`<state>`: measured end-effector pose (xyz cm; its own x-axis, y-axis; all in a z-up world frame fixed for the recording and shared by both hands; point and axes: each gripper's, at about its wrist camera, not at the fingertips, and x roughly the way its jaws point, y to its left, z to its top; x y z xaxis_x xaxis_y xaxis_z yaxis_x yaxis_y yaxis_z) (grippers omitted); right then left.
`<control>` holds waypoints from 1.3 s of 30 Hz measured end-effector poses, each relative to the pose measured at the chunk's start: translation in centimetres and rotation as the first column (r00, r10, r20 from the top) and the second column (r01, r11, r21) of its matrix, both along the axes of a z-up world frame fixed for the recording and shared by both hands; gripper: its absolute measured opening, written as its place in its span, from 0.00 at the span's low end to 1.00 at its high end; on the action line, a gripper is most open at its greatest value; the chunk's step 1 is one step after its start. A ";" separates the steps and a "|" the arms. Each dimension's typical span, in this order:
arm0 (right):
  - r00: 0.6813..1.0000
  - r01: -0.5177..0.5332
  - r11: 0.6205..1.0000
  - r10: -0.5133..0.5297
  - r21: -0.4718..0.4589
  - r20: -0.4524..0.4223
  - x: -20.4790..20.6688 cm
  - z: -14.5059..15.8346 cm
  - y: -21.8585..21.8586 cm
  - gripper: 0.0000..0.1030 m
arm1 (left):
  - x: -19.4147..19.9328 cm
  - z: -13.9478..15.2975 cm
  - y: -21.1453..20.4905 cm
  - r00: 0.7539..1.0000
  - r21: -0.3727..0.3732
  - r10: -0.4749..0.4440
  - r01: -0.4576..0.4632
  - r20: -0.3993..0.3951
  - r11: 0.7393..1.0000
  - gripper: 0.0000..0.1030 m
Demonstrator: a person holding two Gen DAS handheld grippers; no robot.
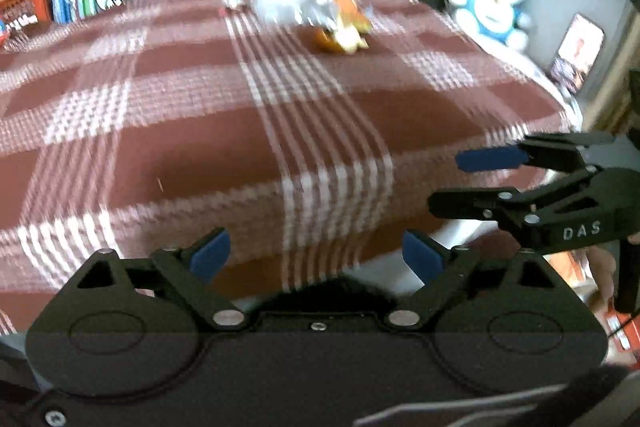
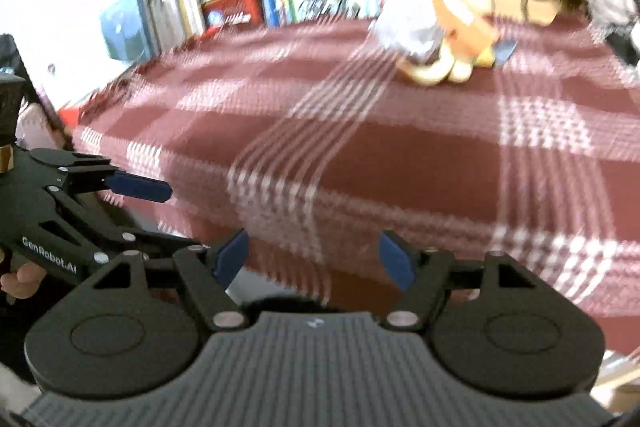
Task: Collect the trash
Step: 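Grasp the clear plastic bag with the left tool while the right tool grasps the orange peel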
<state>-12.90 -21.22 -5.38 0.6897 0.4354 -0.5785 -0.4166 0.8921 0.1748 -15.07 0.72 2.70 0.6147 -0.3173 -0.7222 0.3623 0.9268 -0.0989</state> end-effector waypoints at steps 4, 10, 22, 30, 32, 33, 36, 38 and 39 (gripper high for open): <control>0.992 0.102 0.995 -0.102 0.000 0.075 1.4 1.0 -0.8 0.79 | 2.5 1.3 0.1 0.998 -0.035 0.049 -0.047 0.046 0.998 0.90; 0.971 0.201 0.979 -0.202 0.021 0.126 4.8 1.9 -2.2 0.79 | 7.3 2.8 0.1 0.989 -0.121 0.129 -0.120 0.074 0.985 0.91; 0.971 0.186 0.979 -0.171 -0.081 0.166 11.0 2.0 -1.2 0.79 | 17.7 4.6 -1.6 0.963 -0.252 0.251 -0.219 0.103 0.943 0.93; 0.979 0.152 0.981 -0.133 -0.117 0.151 15.3 1.2 -0.3 0.79 | 23.6 2.5 -4.5 0.952 -0.238 0.282 -0.250 0.114 0.939 0.93; 0.981 0.146 0.981 -0.126 -0.128 0.148 16.1 0.9 -0.1 0.79 | 24.5 1.7 -5.1 0.950 -0.224 0.288 -0.257 0.117 0.940 0.90; 0.981 0.145 0.980 -0.125 -0.134 0.146 16.5 0.8 0.0 0.79 | 24.8 1.3 -5.4 0.950 -0.214 0.289 -0.260 0.118 0.942 0.88; 0.981 0.149 0.977 -0.127 -0.154 0.147 17.6 0.4 0.3 0.79 | 25.6 0.3 -6.2 0.954 -0.195 0.269 -0.241 0.134 0.951 0.78; 0.981 0.151 0.974 -0.127 -0.166 0.146 18.2 0.3 0.4 0.79 | 25.9 0.0 -6.5 0.952 -0.194 0.263 -0.232 0.155 0.953 0.72; 0.982 0.150 0.974 -0.127 -0.169 0.143 18.5 0.2 0.4 0.79 | 26.1 -0.2 -6.5 0.951 -0.201 0.262 -0.227 0.165 0.953 0.66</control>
<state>5.59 -20.78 -5.22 0.8106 0.2282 -0.5394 -0.2953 0.9546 -0.0399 11.02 -5.81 2.50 0.8084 -0.2522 -0.5319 0.1545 0.9628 -0.2216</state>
